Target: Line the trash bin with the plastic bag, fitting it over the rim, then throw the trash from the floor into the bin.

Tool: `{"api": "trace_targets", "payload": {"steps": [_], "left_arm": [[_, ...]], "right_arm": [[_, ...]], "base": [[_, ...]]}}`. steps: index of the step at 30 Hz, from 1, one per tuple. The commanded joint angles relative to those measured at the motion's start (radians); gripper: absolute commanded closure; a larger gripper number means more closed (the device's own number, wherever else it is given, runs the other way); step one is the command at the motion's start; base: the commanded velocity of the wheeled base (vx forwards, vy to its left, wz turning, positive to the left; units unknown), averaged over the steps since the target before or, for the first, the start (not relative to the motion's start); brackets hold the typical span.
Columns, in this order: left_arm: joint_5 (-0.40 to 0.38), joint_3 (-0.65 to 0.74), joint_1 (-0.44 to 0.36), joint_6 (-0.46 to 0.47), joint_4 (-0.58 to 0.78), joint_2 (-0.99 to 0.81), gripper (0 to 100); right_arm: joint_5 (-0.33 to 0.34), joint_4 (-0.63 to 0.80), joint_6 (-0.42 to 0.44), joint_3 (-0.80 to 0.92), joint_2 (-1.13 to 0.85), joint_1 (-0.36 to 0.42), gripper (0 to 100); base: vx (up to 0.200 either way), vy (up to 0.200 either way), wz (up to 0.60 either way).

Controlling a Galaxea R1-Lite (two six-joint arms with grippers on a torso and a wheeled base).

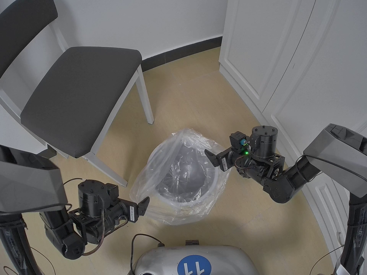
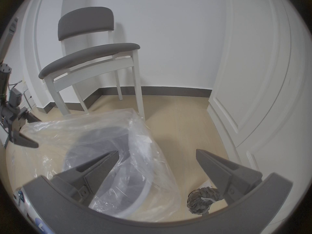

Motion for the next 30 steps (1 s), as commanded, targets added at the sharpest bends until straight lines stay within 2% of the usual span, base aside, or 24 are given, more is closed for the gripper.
{"api": "trace_targets", "payload": {"steps": [1,4,8,12,19,28,30], "left_arm": [[-0.124,0.082,-0.01,0.04,0.065,-0.152,0],[-0.237,0.076,0.007,0.038,0.058,-0.152,0],[-0.297,0.039,0.033,0.032,0.031,-0.135,0],[-0.291,0.001,0.061,0.032,0.031,-0.043,0],[-0.29,-0.098,0.196,0.037,-0.084,0.192,0],[-0.305,-0.076,0.329,0.026,-0.13,0.195,0],[-0.334,-0.046,0.357,-0.011,-0.132,0.175,0]], "right_arm": [[0.001,-0.007,0.025,-0.005,0.017,-0.039,0],[0.001,-0.012,0.028,-0.024,0.046,-0.051,0],[0.001,-0.015,0.028,-0.039,0.07,-0.053,0],[0.001,-0.01,0.028,-0.079,0.112,-0.053,0],[0.001,-0.016,0.033,-0.154,0.201,-0.053,0],[-0.004,-0.004,0.031,-0.198,0.253,-0.07,0],[-0.004,-0.002,0.031,-0.201,0.259,-0.077,0]], "base": [[0.0,0.0,0.0],[0.0,0.0,0.0],[0.0,0.0,0.0],[0.0,0.0,0.0],[0.0,0.0,0.0],[0.0,0.0,0.0],[0.0,0.0,0.0]]}}
